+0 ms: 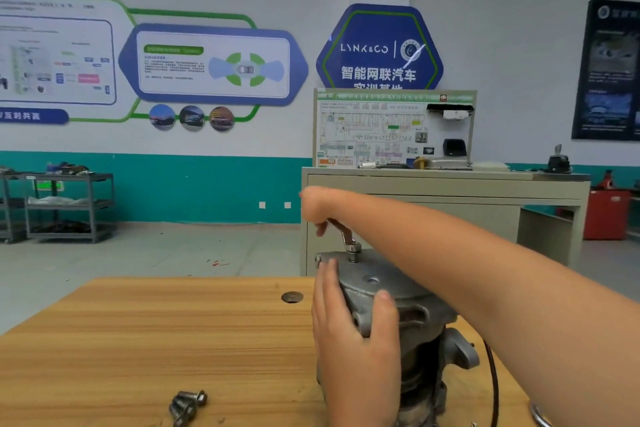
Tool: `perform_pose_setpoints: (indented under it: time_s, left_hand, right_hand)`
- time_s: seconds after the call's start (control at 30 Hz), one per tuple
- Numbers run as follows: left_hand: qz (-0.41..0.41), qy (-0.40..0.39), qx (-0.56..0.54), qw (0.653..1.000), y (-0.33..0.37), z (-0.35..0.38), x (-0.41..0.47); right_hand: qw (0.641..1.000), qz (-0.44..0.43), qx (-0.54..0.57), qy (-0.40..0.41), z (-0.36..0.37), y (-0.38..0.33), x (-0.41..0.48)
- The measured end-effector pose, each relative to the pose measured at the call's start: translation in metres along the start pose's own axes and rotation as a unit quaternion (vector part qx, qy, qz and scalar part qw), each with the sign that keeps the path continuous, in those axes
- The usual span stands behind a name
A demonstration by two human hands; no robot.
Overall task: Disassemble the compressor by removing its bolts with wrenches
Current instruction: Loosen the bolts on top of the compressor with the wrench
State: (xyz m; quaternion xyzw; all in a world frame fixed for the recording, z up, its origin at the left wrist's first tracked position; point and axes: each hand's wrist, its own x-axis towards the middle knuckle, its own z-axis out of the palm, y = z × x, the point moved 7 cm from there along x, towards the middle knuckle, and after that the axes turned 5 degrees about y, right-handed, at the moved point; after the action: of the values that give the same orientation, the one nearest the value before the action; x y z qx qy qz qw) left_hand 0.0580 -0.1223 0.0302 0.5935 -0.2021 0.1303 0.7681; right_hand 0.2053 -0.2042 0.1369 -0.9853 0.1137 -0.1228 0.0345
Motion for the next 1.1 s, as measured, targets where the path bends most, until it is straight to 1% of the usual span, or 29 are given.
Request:
perform_pose_setpoints:
  time_s: [0.07,0.13,0.2,0.27,0.3,0.33,0.4,0.47,0.53,0.57,0.63,0.7,0.77,0.83,0.9,0.97,1.03,1.1]
  left_hand:
    - [0.007,-0.005,-0.004,1.000,0.000,0.000,0.001]
    - [0.017,-0.016,-0.009,1.000,-0.001,0.002,0.002]
    - [0.026,-0.024,-0.028,0.999,0.000,0.002,0.002]
    - [0.031,-0.030,-0.037,0.998,-0.001,0.002,0.001]
    - [0.034,-0.035,-0.034,0.998,-0.002,0.003,0.000]
    - [0.036,-0.037,-0.031,0.998,-0.002,0.004,0.000]
    - [0.040,-0.029,-0.033,0.998,-0.002,0.002,0.000]
    - [0.041,-0.021,-0.025,0.999,-0.002,0.001,0.000]
    - [0.017,-0.015,-0.001,1.000,-0.004,0.002,-0.001]
    - [0.006,-0.013,0.004,1.000,-0.005,0.002,-0.002]
    - [-0.003,-0.013,0.005,1.000,-0.005,0.003,-0.004]
    - [-0.007,-0.013,0.008,1.000,-0.004,0.002,-0.005]
    - [-0.012,-0.013,0.008,1.000,-0.004,0.002,-0.005]
    - [-0.018,-0.013,0.008,1.000,-0.005,0.001,-0.004]
    - [-0.027,-0.015,0.007,0.999,-0.003,0.000,-0.005]
    - [-0.033,-0.014,0.008,0.999,-0.001,-0.001,-0.005]
    - [-0.032,-0.007,0.011,0.999,0.000,-0.001,-0.005]
    - [-0.026,-0.004,0.007,1.000,0.001,-0.002,-0.004]
  right_hand:
    - [0.994,-0.088,-0.059,0.009,0.009,-0.041,-0.008]
    - [0.983,-0.175,-0.048,0.041,0.008,-0.076,-0.033]
    - [0.964,-0.253,0.019,0.074,-0.001,-0.104,-0.077]
    - [0.931,-0.325,0.110,0.127,-0.017,-0.117,-0.131]
    - [0.915,-0.345,0.140,0.154,-0.026,-0.114,-0.158]
    - [0.906,-0.352,0.154,0.177,-0.034,-0.105,-0.182]
    - [0.899,-0.345,0.148,0.224,-0.046,-0.073,-0.221]
    - [0.896,-0.308,0.122,0.295,-0.054,-0.030,-0.249]
    - [0.904,-0.218,0.112,0.351,-0.061,0.018,-0.265]
    - [0.916,-0.152,0.105,0.356,-0.061,0.044,-0.265]
    - [0.942,-0.018,0.060,0.329,-0.058,0.099,-0.249]
    - [0.960,0.078,0.019,0.268,-0.051,0.148,-0.210]
    - [0.972,0.150,0.034,0.179,-0.041,0.175,-0.154]
    - [0.978,0.180,0.043,0.096,-0.031,0.172,-0.096]
    - [0.987,0.160,0.002,0.031,-0.025,0.143,-0.048]
    - [0.992,0.115,-0.049,-0.021,-0.017,0.101,-0.015]
    - [0.995,0.059,-0.064,-0.046,-0.005,0.056,0.003]
    - [0.998,-0.019,-0.046,-0.044,0.007,0.006,0.008]
